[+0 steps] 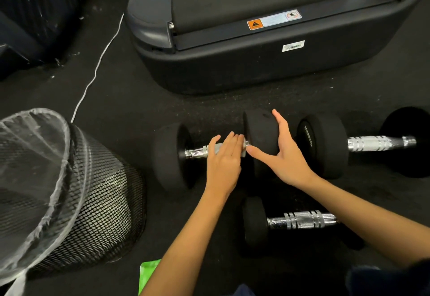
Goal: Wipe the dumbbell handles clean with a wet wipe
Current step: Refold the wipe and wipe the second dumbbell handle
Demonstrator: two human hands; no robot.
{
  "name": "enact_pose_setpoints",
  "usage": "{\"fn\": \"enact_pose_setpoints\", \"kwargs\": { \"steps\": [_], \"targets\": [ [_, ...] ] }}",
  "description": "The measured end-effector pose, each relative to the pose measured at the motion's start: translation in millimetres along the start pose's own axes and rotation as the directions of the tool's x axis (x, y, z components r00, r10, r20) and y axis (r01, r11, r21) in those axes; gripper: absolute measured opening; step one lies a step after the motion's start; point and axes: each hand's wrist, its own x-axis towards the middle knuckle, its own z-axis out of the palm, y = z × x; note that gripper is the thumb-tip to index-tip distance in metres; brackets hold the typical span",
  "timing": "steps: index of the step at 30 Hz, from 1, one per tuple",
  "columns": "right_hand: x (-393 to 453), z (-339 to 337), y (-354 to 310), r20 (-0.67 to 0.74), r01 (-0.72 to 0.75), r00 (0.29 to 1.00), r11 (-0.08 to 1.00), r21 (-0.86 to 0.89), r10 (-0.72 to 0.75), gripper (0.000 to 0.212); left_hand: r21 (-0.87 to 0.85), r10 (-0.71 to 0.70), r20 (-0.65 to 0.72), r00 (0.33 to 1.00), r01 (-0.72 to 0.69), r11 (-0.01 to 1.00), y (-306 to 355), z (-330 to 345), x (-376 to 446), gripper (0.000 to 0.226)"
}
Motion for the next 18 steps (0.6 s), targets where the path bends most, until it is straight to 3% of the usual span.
{"fn": "enact_pose_setpoints", "kwargs": {
  "steps": [11, 18],
  "targets": [
    [-5, 5, 1, -0.031, 0.001, 1.000, 1.000, -0.030, -0.001, 0.105, 0.039, -0.002, -0.034, 0.999, 0.003, 0.999, 16, 8, 4, 0.034],
    [-6, 2, 0, -0.012, 0.006, 1.000, 0.998, -0.055, -0.007, 0.106, 0.128, 0.100, -0.029, 0.995, -0.096, 0.987, -11, -3, 1, 0.037]
  ]
}}
